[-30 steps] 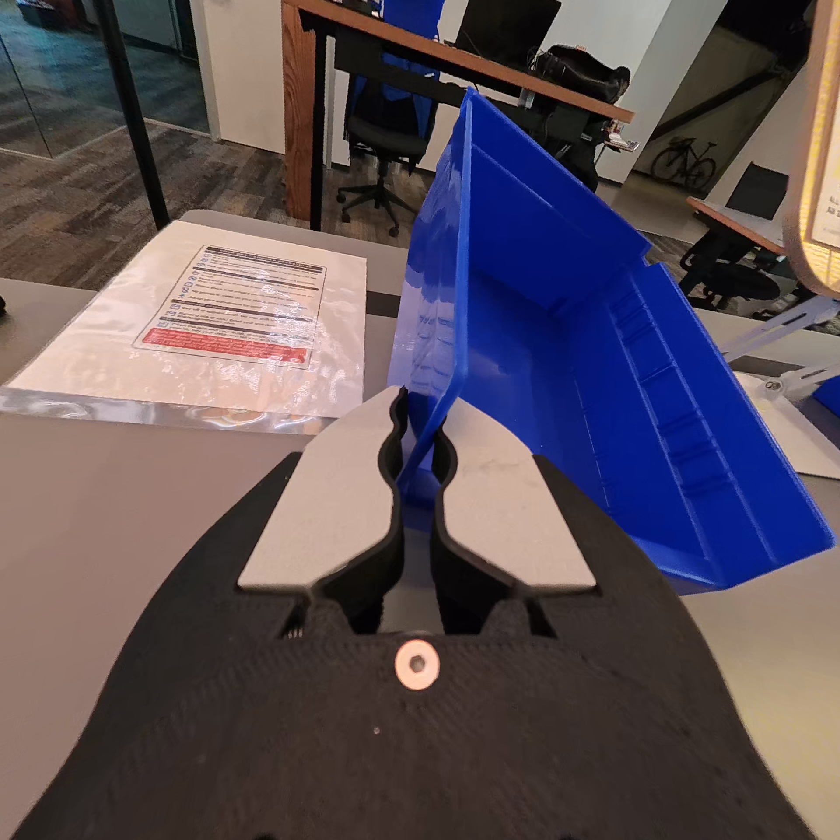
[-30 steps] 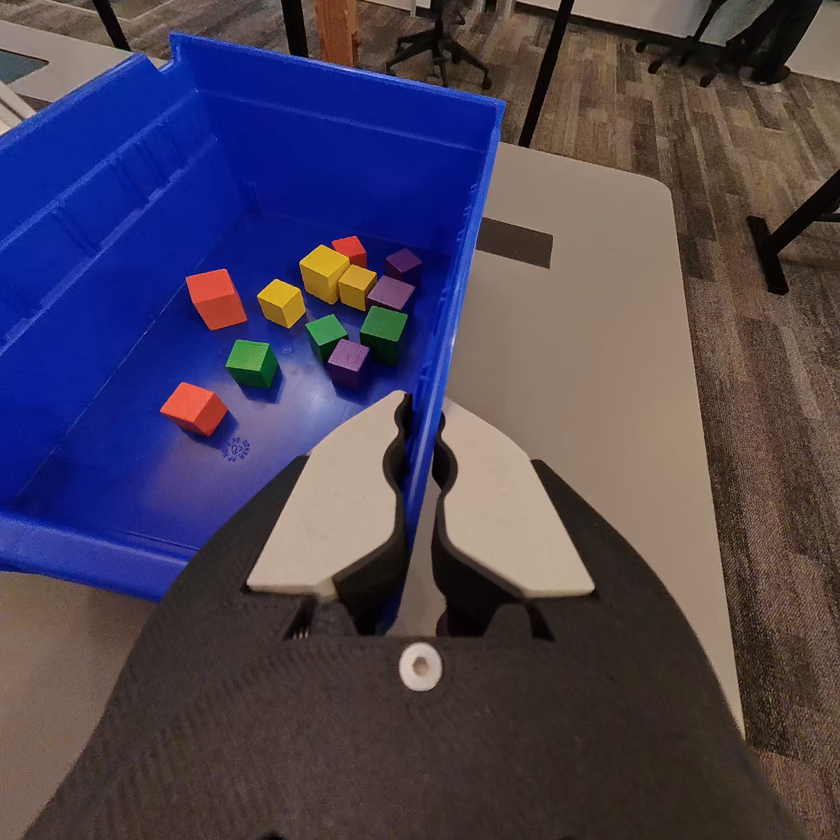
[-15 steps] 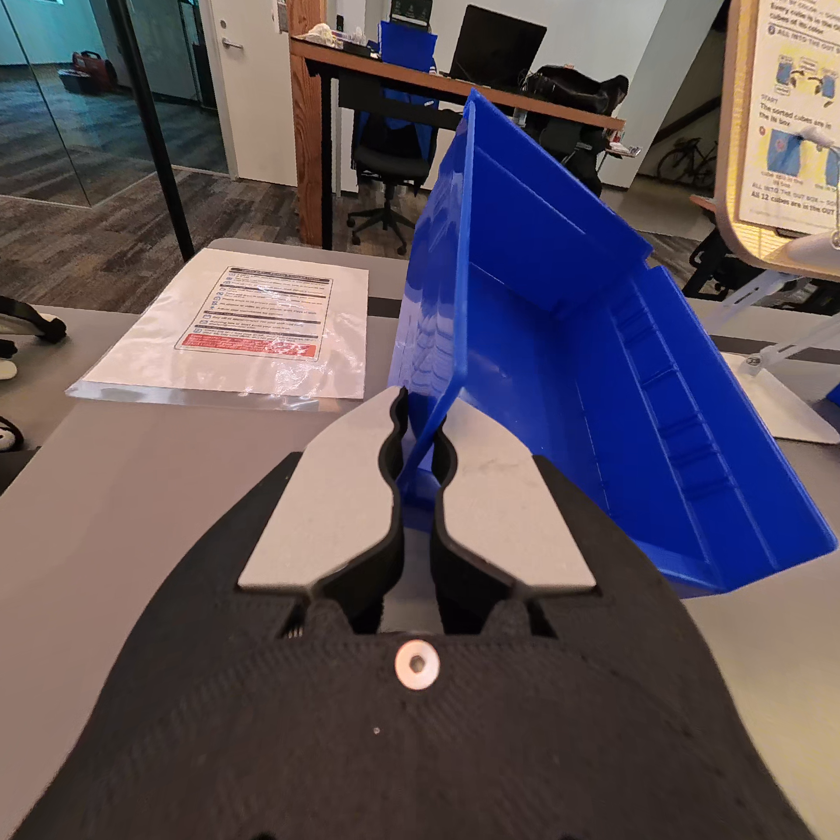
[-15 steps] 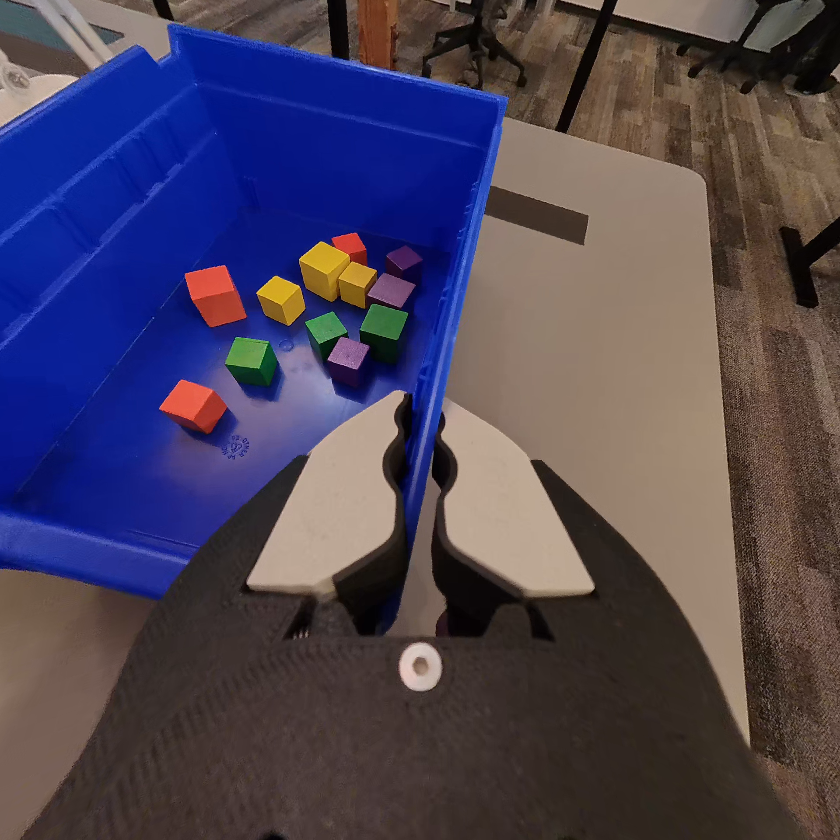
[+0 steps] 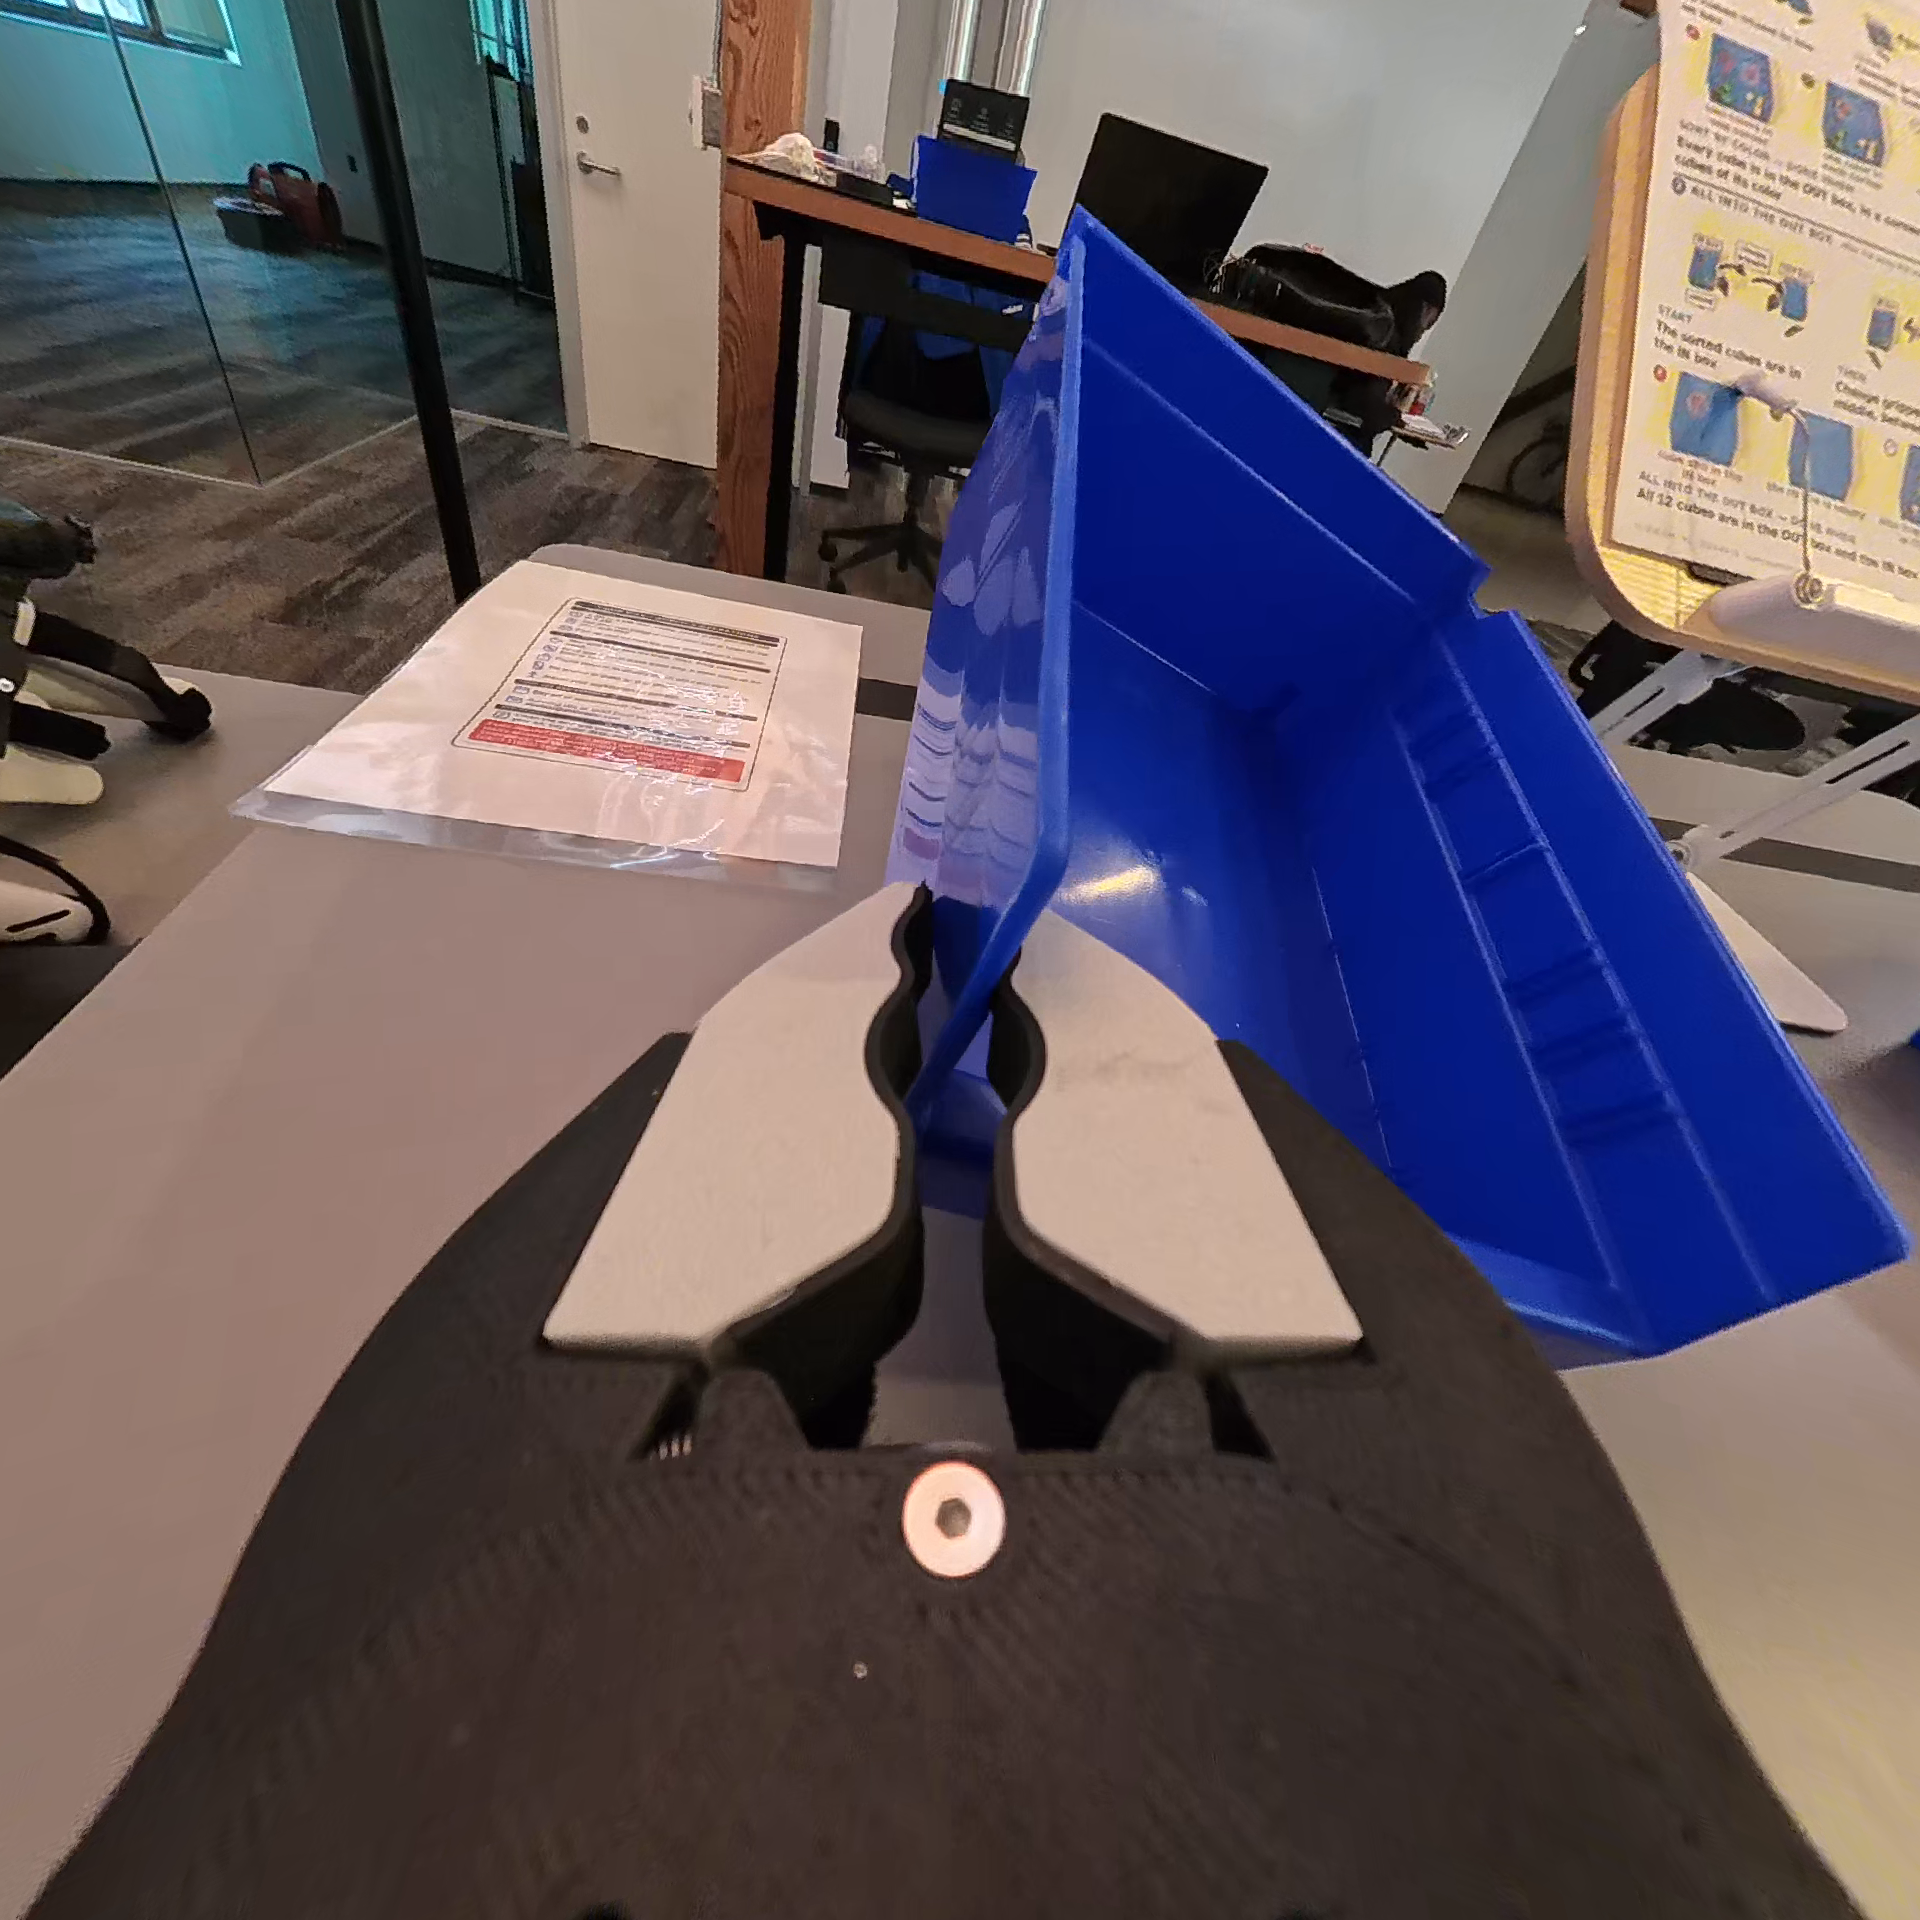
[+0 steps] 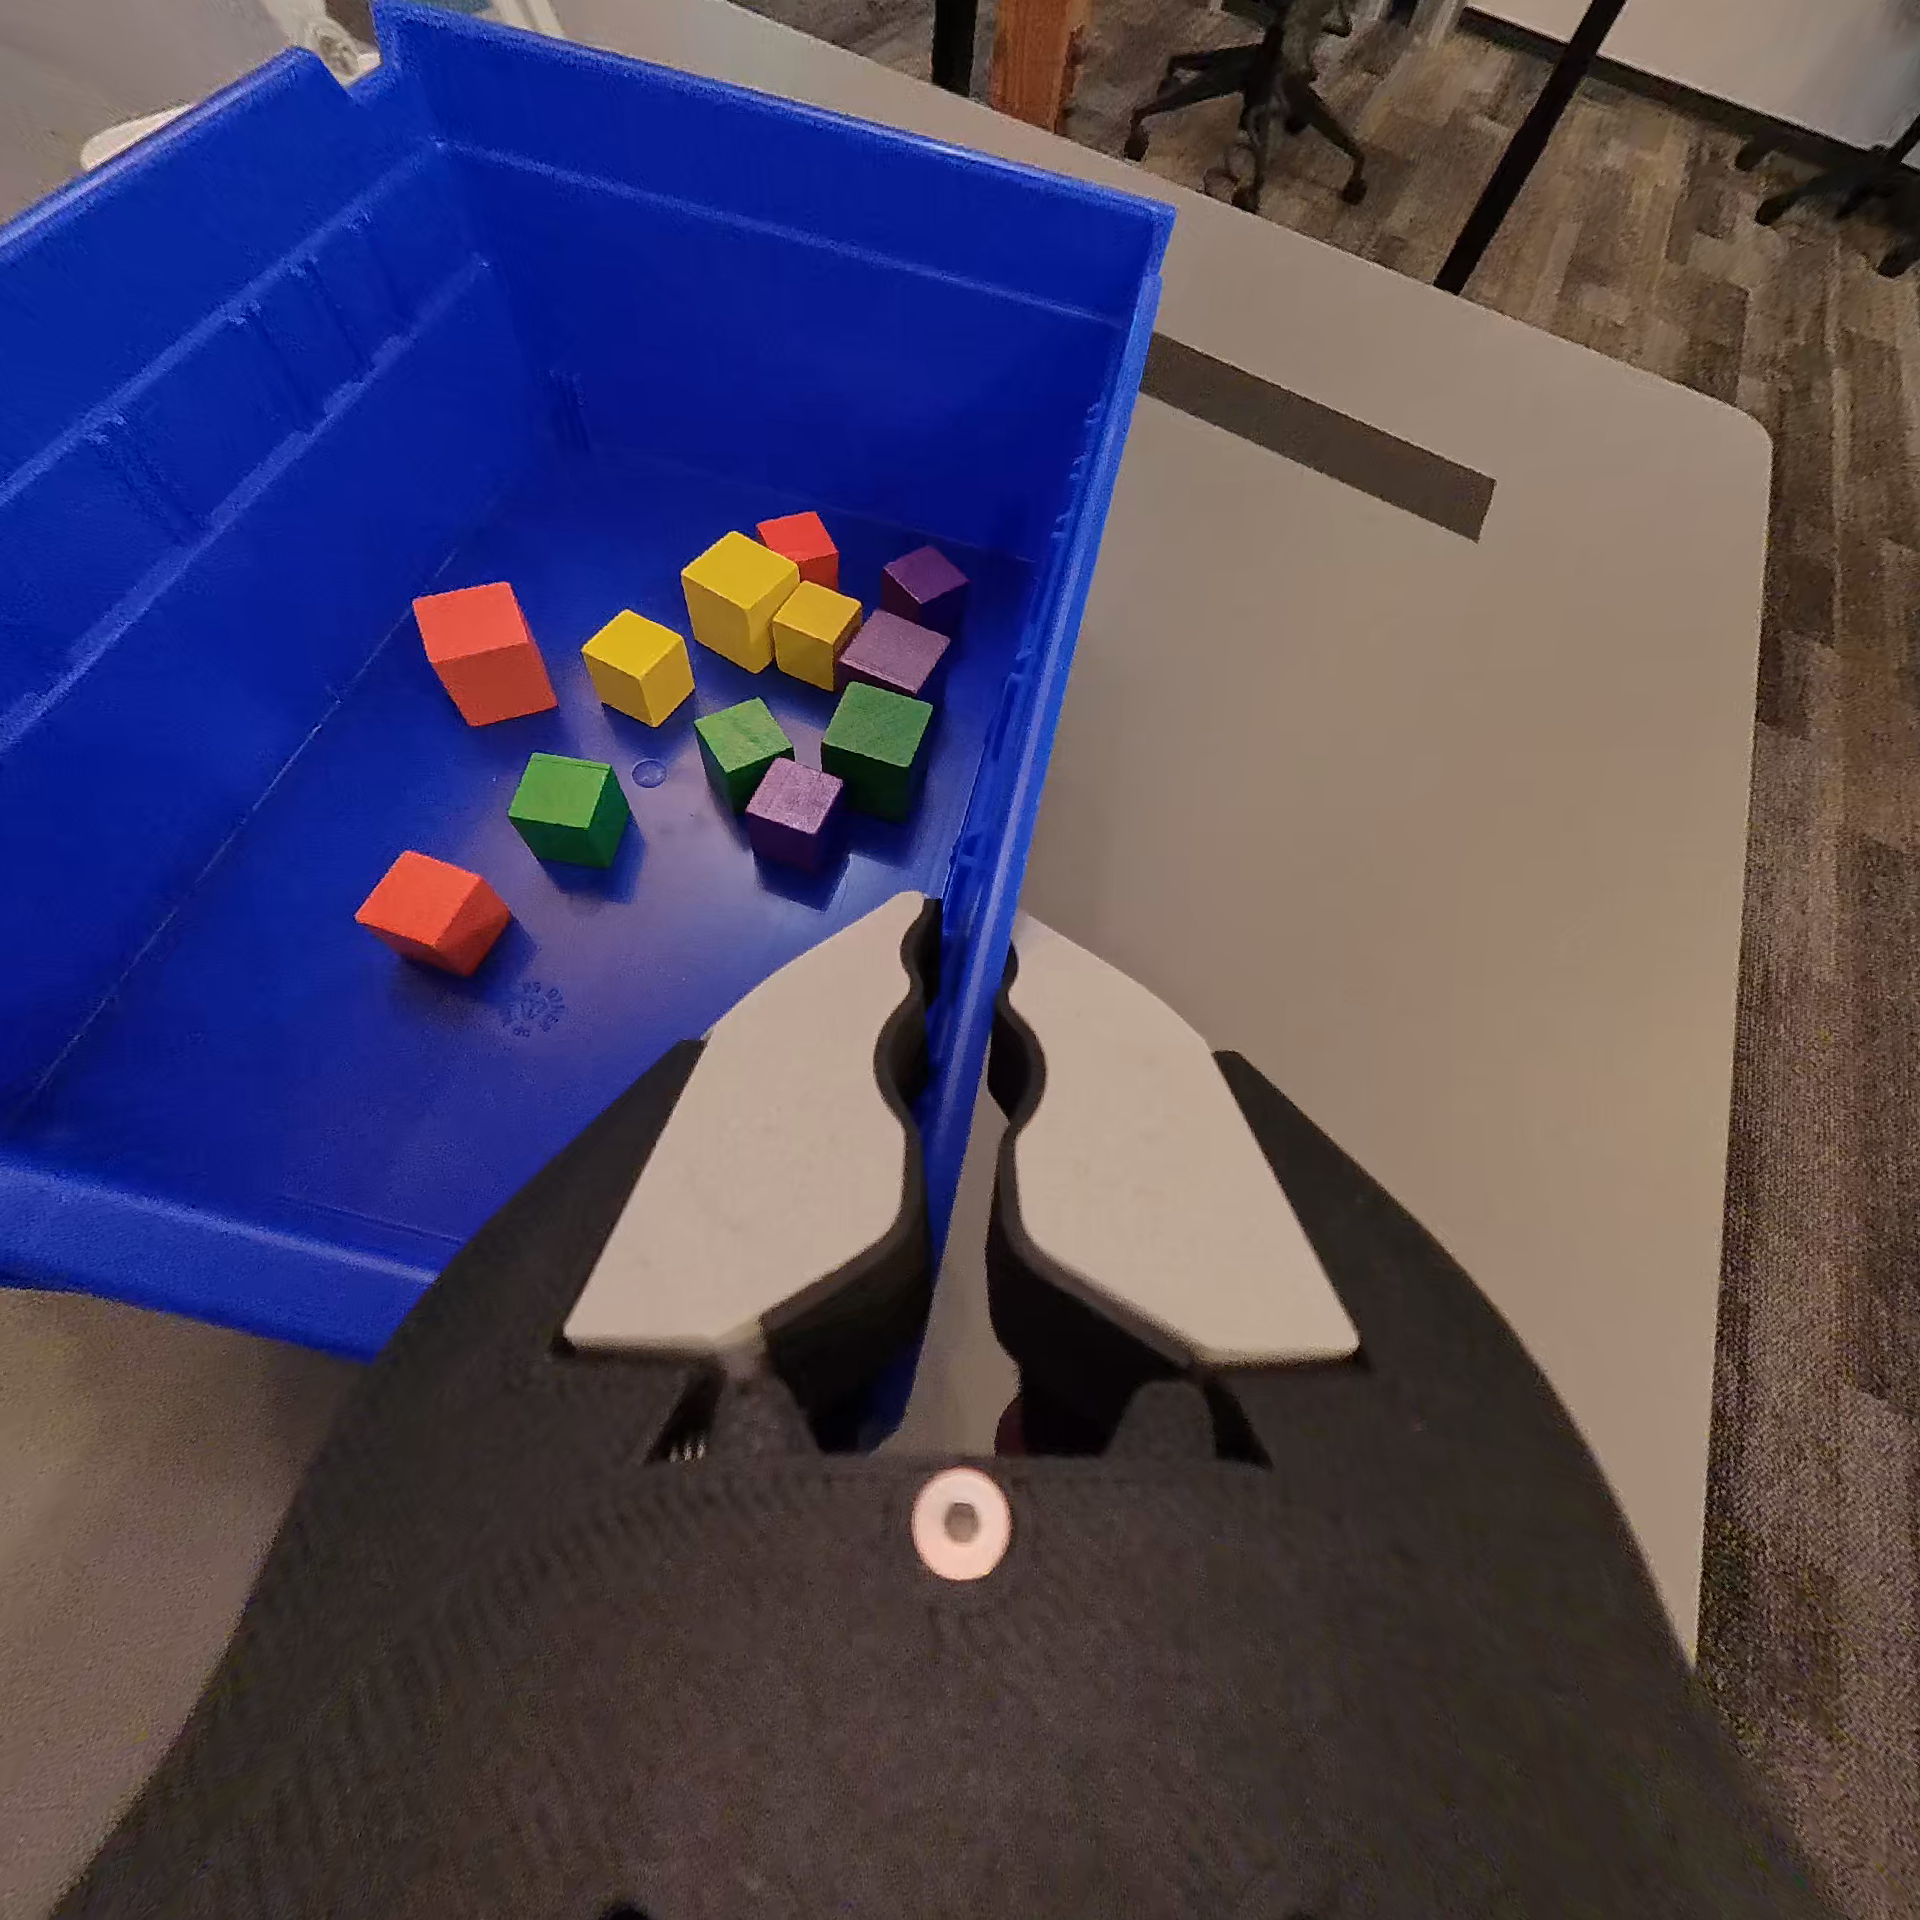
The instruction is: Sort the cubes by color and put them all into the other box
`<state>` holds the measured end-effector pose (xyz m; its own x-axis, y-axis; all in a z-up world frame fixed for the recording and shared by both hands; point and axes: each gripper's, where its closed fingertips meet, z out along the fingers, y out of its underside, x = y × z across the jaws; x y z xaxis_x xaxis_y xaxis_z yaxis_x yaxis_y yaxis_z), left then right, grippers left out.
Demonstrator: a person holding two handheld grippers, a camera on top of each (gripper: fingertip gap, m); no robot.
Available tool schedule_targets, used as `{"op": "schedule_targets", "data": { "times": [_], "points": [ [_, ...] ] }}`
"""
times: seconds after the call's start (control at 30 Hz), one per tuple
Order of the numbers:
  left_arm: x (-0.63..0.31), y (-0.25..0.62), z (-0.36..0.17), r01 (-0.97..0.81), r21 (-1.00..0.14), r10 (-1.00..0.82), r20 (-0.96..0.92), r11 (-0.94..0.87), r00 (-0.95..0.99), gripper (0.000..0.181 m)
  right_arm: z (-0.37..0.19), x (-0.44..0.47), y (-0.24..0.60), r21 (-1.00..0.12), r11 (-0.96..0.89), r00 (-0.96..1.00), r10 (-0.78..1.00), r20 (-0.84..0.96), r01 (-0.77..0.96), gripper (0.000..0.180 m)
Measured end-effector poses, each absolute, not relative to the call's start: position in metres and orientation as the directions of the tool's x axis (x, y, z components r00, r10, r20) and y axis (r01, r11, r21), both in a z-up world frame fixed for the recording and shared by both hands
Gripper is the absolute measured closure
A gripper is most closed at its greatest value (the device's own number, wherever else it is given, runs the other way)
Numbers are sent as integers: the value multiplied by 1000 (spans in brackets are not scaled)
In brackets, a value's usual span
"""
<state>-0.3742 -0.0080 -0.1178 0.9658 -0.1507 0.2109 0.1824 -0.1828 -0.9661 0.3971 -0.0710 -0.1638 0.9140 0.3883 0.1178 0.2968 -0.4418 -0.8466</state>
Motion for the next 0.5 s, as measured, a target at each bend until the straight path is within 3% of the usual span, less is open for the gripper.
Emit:
{"op": "schedule_targets", "data": {
  "times": [0.5],
  "points": [
    [-374, -36, -116, 205, -970, -124, 221, -133, 967, 173, -164, 362, -104, -843, -400, 840, 533, 105, 359, 173]
  ]
}}
